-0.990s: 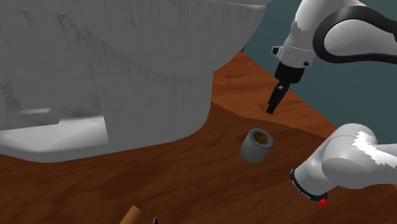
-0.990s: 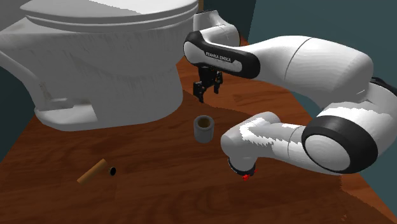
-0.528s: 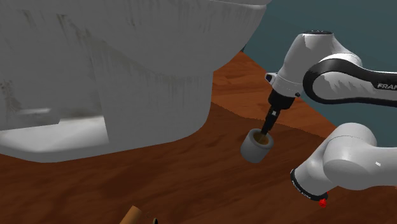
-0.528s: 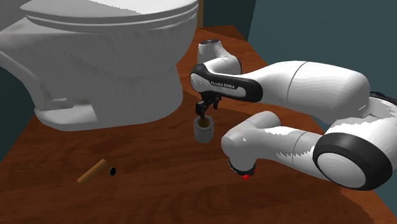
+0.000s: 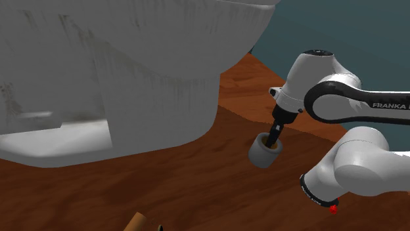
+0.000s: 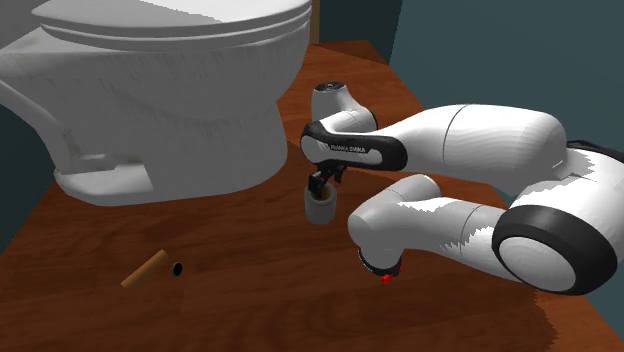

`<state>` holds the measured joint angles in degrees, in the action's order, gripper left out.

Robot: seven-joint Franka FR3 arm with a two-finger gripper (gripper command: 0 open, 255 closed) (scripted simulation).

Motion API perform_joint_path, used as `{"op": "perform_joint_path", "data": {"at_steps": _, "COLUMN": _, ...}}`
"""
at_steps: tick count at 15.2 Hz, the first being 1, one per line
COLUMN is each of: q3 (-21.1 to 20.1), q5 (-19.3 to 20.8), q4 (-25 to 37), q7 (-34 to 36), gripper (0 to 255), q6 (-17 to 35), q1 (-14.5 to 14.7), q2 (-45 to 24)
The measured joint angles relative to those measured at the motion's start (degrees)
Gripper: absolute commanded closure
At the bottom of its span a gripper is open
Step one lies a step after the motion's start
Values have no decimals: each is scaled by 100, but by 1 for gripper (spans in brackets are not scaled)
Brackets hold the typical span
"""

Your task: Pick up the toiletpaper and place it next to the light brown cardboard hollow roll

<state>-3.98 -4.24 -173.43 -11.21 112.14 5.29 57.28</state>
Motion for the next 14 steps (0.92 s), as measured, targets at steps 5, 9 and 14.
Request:
{"op": "perform_joint_path", "data": {"at_steps": 5, "q3": 12, "q5": 11, "q4": -32, "q7": -17, "gripper": 0, "q6": 43, "q1": -13, "q2": -4}}
{"op": "perform_joint_path", "data": {"at_steps": 9, "q3": 12, "q5": 11, "q4": -33, "q7": -17, "gripper": 255, "q6": 44, "q1": -13, "q2": -4}}
{"op": "perform_joint_path", "data": {"at_steps": 14, "q3": 12, "q5": 13, "q4": -32, "q7": -18, "gripper": 255, "q6": 44, "q1": -14, "q2": -3}}
